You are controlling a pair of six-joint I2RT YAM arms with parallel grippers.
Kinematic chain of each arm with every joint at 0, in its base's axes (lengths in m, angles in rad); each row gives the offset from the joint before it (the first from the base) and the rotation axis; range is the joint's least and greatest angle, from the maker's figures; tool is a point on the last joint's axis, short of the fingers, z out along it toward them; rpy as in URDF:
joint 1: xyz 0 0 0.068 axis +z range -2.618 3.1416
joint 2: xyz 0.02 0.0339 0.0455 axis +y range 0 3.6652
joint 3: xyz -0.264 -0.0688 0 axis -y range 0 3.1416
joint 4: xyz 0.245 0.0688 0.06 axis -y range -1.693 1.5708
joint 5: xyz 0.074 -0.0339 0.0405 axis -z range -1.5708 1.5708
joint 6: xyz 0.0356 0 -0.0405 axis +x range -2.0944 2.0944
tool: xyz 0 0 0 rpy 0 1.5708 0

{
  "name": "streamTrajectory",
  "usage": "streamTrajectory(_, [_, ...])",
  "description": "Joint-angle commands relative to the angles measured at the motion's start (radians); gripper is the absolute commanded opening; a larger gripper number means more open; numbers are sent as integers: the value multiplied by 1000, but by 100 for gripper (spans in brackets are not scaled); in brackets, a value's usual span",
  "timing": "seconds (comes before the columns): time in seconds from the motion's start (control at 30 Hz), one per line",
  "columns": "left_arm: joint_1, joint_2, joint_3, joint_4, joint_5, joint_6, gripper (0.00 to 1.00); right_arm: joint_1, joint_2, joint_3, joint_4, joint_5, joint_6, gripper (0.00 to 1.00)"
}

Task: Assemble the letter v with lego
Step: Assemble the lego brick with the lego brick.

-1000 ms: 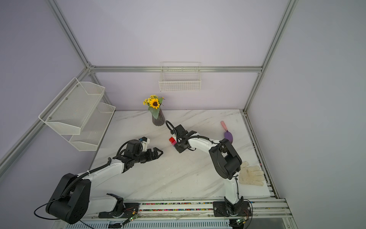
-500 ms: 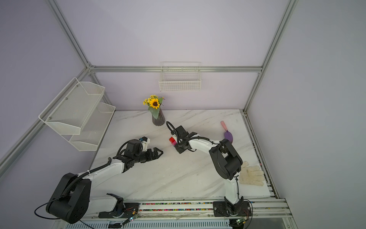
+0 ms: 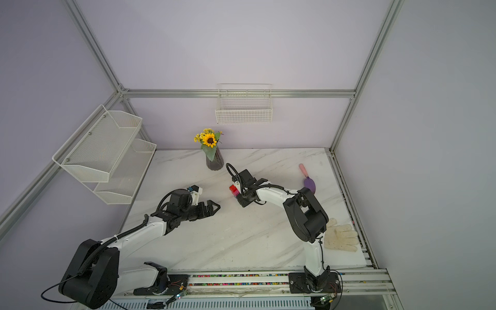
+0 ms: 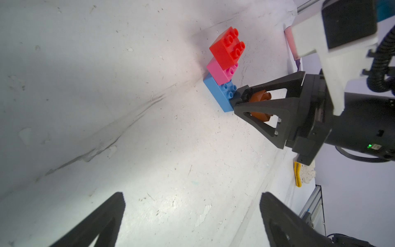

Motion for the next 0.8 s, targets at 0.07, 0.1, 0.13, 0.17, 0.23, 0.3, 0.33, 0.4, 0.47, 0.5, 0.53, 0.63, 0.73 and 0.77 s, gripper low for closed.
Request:
streamTrajectory(0.07, [-3, -58, 28, -20, -17, 24, 100, 12, 104, -72, -167, 20, -13, 0])
streamTrajectory(0.1, [-3, -63, 30, -29, -23, 23, 100, 13, 107, -69, -177, 28, -8, 0])
streamTrajectory(0.13, [-3, -68, 30, -34, -28, 21, 100, 14, 113, -66, -189, 40, 0, 0])
streamTrajectory(0.17, [-3, -73, 28, -38, -32, 20, 100, 16, 122, -63, -204, 53, 12, 0])
streamTrajectory(0.23, [-4, -79, 29, -43, -35, 17, 100, 29, 137, -56, -226, 70, 32, 0])
streamTrajectory(0.3, [-3, -86, 28, -45, -34, 13, 100, 46, 149, -49, -247, 91, 60, 0])
streamTrajectory(0.33, [-3, -89, 27, -48, -33, 10, 100, 56, 156, -44, -254, 100, 79, 0])
streamTrajectory(0.4, [-3, -96, 25, -47, -33, 6, 100, 68, 163, -41, -256, 102, 107, 0])
streamTrajectory(0.47, [-3, -103, 24, -48, -30, 6, 100, 75, 171, -38, -255, 102, 144, 0])
streamTrajectory(0.5, [-3, -105, 24, -49, -30, 6, 100, 76, 175, -38, -255, 102, 167, 0])
streamTrajectory(0.53, [-3, -107, 24, -51, -30, 7, 100, 76, 180, -34, -260, 100, 190, 0])
streamTrajectory(0.63, [-3, -110, 18, -54, -30, 10, 100, 97, 185, -46, -244, 101, 243, 0])
streamTrajectory(0.73, [-3, -111, 13, -52, -29, 12, 100, 108, 195, -49, -247, 77, 294, 0])
streamTrajectory(0.77, [-3, -110, 12, -52, -27, 12, 100, 111, 194, -54, -245, 73, 312, 0])
